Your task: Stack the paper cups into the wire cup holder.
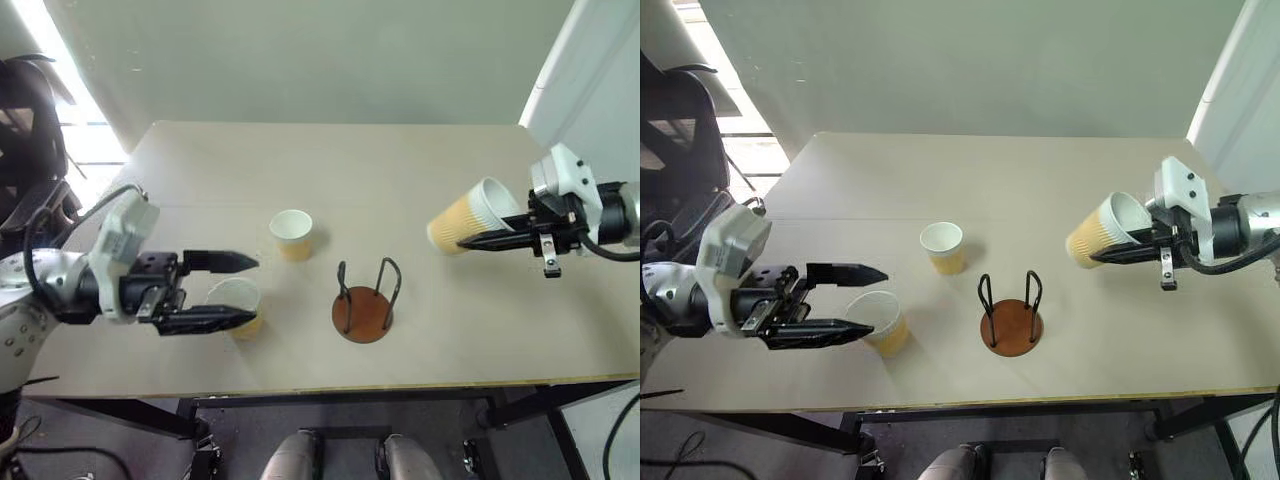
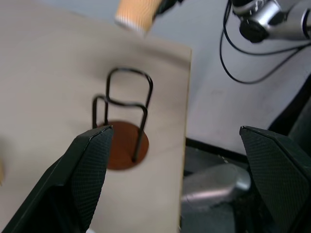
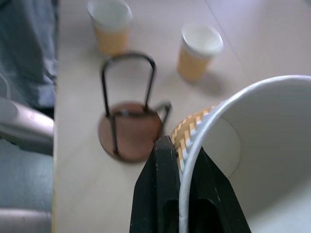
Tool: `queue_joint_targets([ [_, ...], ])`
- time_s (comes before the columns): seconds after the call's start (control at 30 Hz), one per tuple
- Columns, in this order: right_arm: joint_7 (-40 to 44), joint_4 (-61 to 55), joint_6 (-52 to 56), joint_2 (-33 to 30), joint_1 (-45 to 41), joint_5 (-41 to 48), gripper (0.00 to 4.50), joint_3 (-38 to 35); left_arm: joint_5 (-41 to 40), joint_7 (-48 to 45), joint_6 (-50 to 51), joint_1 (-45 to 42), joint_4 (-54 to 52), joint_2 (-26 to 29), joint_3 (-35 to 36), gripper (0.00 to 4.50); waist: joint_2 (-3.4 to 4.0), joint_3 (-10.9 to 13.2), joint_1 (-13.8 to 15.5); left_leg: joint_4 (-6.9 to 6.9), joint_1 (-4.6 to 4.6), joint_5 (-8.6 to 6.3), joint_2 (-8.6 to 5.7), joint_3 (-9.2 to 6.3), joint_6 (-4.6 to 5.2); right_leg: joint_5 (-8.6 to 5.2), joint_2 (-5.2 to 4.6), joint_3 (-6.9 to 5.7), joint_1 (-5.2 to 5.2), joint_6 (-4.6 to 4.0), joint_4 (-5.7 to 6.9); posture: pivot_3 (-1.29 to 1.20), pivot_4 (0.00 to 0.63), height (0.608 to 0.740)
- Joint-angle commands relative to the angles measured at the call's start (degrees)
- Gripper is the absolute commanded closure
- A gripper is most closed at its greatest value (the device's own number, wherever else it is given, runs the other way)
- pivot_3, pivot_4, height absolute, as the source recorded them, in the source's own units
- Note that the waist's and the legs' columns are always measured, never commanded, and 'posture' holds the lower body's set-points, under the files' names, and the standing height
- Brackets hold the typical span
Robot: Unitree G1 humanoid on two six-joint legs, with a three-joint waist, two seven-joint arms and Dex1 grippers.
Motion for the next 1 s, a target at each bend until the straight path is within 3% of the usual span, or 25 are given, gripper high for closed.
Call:
queue_joint_targets([
  [0.03, -2.0, -5.9, 3.5, 2.7, -3.8, 5.4, 4.48, 0.0, 2.4, 0.3, -2.0, 0.4, 0.7, 0.7, 1.2, 0.0, 0.01, 0.0, 0.0, 0.0, 0.0, 0.0, 0.01, -0.01, 0.0, -0.02, 0.0, 0.0, 0.0, -0.04, 0.01, 0.0, 0.15, 0.74],
  [0.2, -8.1, -8.9, 7.2, 9.5, -8.9, 7.3, 4.48, 3.2, 4.0, 2.2, -3.5, 1.6, 1.1, -1.1, 1.6, 0.0, 0.01, 0.0, -0.2, 0.0, -0.02, 0.0, 0.0, 0.01, 0.0, -0.03, 0.01, 0.01, -0.09, -0.19, 0.01, 0.0, 0.15, 0.74],
  [0.43, -14.8, -8.5, 6.9, 16.7, -11.5, 2.5, 4.48, 10.4, 3.5, 4.0, -3.7, 3.5, -0.1, -2.2, 3.2, 0.0, 0.01, 0.0, -0.1, 0.0, -0.03, 0.0, 0.02, 0.01, -0.01, 0.01, 0.0, -0.01, -0.17, -0.29, 0.09, 0.0, 0.15, 0.74],
  [1.0, -11.6, -9.0, 3.7, 14.4, -5.6, -1.5, 4.48, 15.4, 1.9, 7.6, -3.1, 7.9, -3.7, -3.2, 7.0, 0.0, -0.02, 0.0, -0.1, 0.0, -0.03, 0.0, 0.03, 0.02, -0.06, 0.11, 0.0, -0.03, -0.23, -0.48, 0.15, 0.0, 0.15, 0.74],
])
